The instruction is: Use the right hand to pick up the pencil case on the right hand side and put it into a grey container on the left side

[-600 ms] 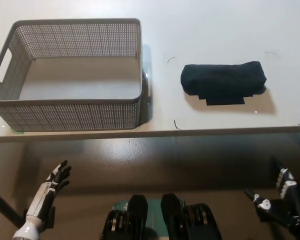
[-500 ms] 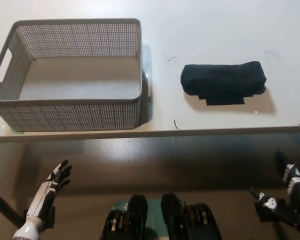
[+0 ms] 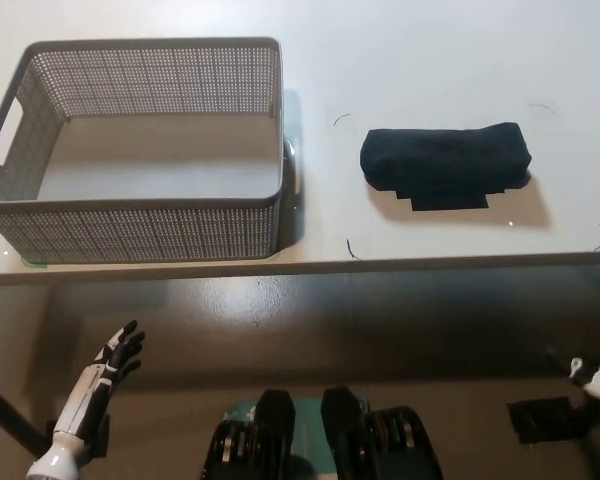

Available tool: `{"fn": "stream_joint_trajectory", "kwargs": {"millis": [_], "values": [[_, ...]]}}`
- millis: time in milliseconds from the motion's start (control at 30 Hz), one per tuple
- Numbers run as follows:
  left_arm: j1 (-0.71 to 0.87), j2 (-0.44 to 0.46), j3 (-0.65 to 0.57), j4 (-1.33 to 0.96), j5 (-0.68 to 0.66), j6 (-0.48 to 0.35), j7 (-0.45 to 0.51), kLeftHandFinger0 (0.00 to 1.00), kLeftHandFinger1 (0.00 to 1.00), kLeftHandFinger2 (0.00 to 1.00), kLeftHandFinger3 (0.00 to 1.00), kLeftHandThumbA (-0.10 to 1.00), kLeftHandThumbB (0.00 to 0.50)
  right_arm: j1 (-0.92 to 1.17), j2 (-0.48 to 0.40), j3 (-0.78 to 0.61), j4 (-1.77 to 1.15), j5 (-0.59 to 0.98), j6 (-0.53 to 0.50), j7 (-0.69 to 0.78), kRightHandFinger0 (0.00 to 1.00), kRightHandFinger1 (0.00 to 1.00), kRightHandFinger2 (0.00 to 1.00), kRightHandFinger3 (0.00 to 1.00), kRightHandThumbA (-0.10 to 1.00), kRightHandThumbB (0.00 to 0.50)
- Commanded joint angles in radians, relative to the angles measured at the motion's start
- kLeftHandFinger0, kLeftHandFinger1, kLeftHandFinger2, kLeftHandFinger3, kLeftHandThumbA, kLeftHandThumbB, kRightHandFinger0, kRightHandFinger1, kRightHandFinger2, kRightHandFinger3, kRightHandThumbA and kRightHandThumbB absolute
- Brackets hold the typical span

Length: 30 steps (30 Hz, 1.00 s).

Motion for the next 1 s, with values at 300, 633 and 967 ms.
{"fn": "stream_joint_trajectory", "kwargs": {"millis": [300,633,967], "values": [[-0.027,0.035,0.013,-0.012,-0.013,-0.110,-0.020,1.00,1.00,1.00,1.00,1.00,0.399,-0.500,-0.146,0.175,0.009,-0.235,0.298,0.222,1.00,1.00,1.00,1.00,0.74,0.452],[-0.026,0.034,0.013,-0.010,-0.004,-0.108,-0.015,1.00,1.00,1.00,1.00,1.00,0.419,-0.759,-0.117,0.359,0.285,-0.385,0.323,0.253,1.00,1.00,1.00,1.00,0.87,0.500],[-0.025,0.027,0.010,-0.003,0.003,-0.120,-0.010,1.00,1.00,1.00,1.00,1.00,0.423,-0.928,-0.093,0.472,0.584,-0.469,0.340,0.242,1.00,1.00,1.00,1.00,0.78,0.500]]}}
